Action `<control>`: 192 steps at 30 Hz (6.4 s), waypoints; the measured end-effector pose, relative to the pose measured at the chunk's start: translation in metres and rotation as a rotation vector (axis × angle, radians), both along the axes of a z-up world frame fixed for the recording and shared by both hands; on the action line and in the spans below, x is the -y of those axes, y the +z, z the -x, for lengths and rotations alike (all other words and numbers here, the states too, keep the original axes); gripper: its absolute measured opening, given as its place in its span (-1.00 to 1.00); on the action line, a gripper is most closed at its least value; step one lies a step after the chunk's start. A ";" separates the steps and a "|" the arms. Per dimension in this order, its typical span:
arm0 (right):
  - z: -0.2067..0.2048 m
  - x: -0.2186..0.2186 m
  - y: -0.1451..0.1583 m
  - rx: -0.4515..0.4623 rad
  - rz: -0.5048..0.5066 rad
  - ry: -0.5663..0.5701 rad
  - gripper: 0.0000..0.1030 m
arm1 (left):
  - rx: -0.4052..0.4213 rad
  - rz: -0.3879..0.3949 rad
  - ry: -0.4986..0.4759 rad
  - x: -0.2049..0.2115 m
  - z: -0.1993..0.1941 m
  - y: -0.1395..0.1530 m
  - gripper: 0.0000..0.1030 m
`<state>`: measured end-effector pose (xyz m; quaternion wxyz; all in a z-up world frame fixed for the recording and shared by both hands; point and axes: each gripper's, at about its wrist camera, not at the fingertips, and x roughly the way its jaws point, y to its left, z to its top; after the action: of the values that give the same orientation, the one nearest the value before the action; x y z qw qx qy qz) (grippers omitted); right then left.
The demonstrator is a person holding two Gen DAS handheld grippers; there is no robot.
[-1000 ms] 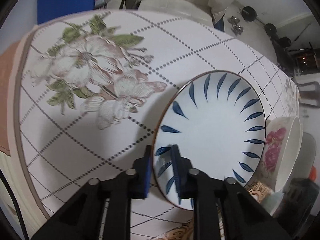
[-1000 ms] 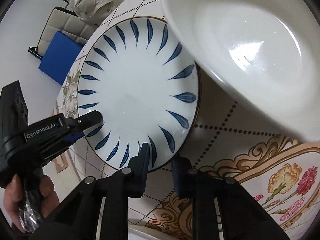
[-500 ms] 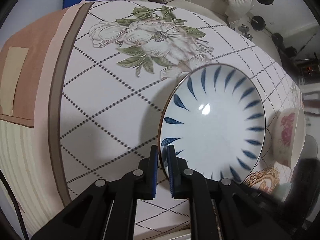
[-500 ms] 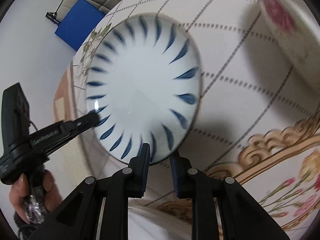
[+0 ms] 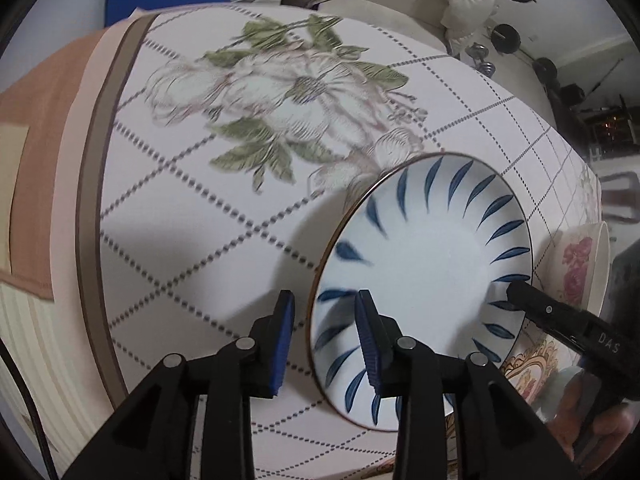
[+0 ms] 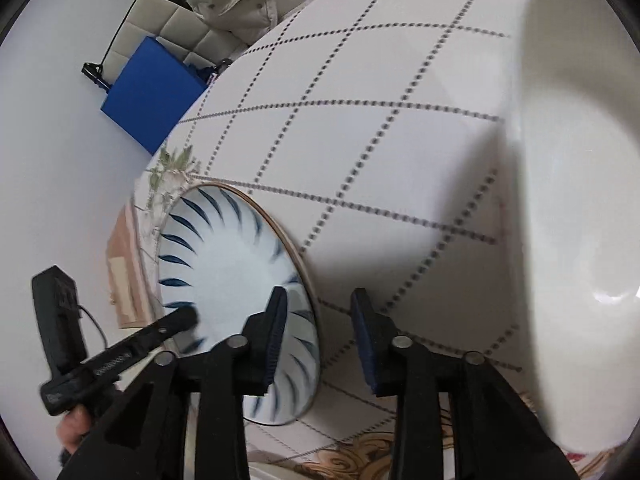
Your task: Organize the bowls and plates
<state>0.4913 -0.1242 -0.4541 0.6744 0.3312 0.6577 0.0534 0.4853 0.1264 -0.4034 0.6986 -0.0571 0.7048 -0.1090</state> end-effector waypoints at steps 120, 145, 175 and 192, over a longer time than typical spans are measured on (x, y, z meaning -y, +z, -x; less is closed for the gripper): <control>0.273 -0.046 0.058 0.044 0.161 0.299 -0.78 | -0.081 0.026 0.202 -0.042 0.268 0.018 -0.69; 0.250 -0.035 0.038 -0.231 0.025 0.300 -0.77 | -0.515 0.228 0.365 -0.080 0.247 -0.020 -0.62; 0.257 -0.055 0.033 -0.251 0.098 0.359 -0.83 | -0.403 0.096 0.231 -0.062 0.252 0.014 0.64; 0.293 -0.105 0.121 0.019 0.554 0.520 1.00 | 0.032 -0.199 0.140 -0.017 0.305 0.085 0.84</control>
<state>0.1979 -0.0195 -0.3331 0.7086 -0.0422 0.7028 0.0459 0.1806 0.1437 -0.3188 0.7179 -0.0351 0.6952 0.0097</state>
